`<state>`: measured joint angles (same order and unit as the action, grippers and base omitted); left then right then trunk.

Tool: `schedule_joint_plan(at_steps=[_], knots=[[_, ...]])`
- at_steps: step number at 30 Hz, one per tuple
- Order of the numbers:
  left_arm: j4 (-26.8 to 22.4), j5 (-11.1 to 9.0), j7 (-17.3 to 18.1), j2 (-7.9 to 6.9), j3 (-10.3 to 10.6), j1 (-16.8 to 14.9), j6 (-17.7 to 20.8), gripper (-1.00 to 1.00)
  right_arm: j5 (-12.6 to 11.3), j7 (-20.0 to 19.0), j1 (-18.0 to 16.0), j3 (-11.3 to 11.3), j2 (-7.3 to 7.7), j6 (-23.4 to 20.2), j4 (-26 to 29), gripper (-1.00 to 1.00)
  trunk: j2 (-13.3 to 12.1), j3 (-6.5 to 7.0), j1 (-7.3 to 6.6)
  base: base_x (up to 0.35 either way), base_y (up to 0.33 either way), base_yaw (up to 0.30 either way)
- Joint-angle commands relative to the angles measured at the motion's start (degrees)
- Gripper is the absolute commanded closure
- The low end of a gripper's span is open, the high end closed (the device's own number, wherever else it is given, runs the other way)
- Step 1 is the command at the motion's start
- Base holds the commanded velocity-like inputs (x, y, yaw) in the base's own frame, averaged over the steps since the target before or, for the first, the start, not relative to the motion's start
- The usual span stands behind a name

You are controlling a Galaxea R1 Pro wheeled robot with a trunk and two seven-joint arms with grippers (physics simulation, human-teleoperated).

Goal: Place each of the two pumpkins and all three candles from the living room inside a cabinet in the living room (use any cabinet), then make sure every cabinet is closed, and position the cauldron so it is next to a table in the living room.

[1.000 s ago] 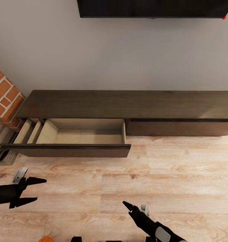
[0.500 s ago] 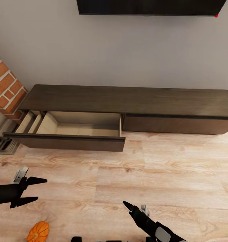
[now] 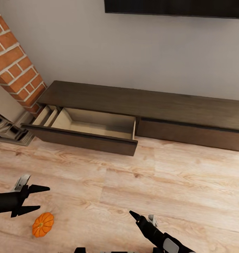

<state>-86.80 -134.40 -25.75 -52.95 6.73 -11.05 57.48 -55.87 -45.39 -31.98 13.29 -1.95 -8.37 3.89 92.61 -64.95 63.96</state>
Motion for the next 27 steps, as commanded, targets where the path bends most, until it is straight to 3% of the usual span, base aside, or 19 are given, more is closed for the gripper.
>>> schedule_joint_plan(at_steps=[1,13,19,22,27], knots=[[-0.04,-0.60,-0.53,-0.04,0.13,-0.11,0.00,-1.00,-0.62,-0.14,-0.01,0.24,0.02,-0.45,-0.17,-1.00,-0.38,0.15,-0.22,-0.004,-0.008,0.287],[-0.30,-0.60,-0.53,0.02,0.11,-0.11,0.00,-1.00,-0.64,0.60,-0.01,0.18,0.02,-0.35,-0.66,-1.00,-5.20,2.31,-2.86,-0.001,-0.002,0.285],[-1.04,-0.60,-0.54,0.04,0.12,-0.11,0.00,-1.00,-1.08,0.74,-0.01,-0.08,0.13,-0.17,-3.70,-1.00,-7.60,3.39,-4.18,0.000,0.000,0.073],[-1.47,-0.60,-0.55,0.06,0.14,-0.11,0.00,-1.00,-1.15,0.92,-0.01,-0.10,1.15,0.03,-4.05,-1.00,-8.81,3.92,-4.84,0.000,0.000,0.048],[-1.59,-0.60,-0.64,0.12,0.20,-0.14,-0.06,-1.00,-1.15,1.04,-0.01,-0.06,1.94,5.74,-4.63,-1.00,-10.81,4.82,-5.93,0.000,0.000,0.054]])
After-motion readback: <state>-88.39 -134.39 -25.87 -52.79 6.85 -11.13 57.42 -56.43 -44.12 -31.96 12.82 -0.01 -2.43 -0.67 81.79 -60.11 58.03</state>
